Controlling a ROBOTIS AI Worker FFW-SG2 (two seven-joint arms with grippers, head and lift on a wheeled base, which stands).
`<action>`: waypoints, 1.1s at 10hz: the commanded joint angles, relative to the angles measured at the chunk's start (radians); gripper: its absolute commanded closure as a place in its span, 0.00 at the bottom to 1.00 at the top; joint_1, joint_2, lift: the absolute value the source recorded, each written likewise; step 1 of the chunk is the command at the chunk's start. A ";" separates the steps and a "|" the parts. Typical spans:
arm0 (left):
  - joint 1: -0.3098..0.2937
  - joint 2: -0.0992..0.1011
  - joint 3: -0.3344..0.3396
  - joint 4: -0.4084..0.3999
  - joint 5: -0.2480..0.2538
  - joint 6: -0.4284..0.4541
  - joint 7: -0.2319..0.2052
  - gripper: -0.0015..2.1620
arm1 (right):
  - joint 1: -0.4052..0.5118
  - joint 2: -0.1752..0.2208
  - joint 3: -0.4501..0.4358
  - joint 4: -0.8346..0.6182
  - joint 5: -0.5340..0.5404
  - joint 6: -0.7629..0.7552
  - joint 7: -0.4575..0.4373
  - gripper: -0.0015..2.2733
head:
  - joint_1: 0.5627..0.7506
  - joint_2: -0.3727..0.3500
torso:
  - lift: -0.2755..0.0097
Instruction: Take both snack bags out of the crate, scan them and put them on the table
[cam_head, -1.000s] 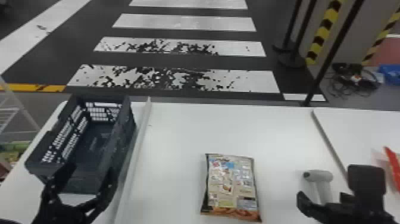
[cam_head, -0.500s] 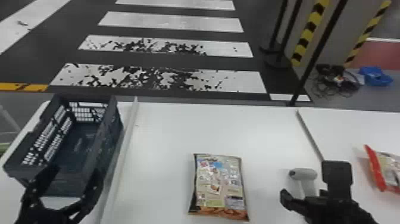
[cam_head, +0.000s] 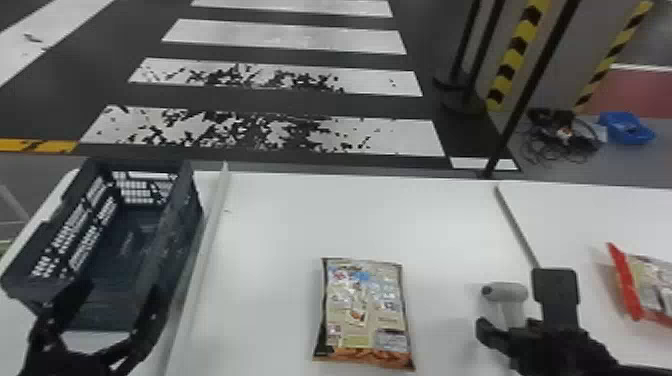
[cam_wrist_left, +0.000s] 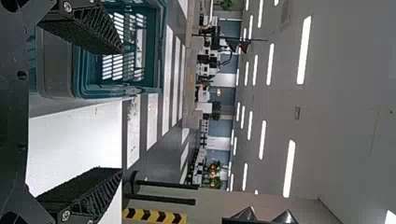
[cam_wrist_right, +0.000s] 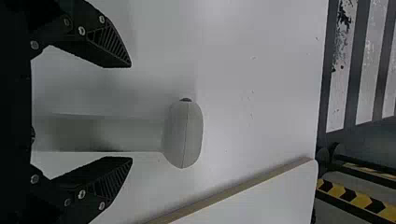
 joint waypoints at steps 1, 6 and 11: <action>-0.004 -0.001 -0.002 0.000 0.000 0.000 0.000 0.05 | -0.014 -0.006 -0.003 0.020 0.026 0.003 0.001 0.27 | 0.70 0.39 | 0.64; -0.004 -0.001 -0.002 0.000 -0.002 0.000 0.000 0.05 | -0.025 -0.012 -0.005 0.039 0.027 0.009 -0.031 0.99 | 0.70 0.35 | 0.64; 0.001 0.000 -0.005 -0.001 -0.002 0.000 0.000 0.05 | 0.063 0.017 0.040 -0.188 -0.011 0.144 -0.034 0.99 | 0.70 0.37 | 0.64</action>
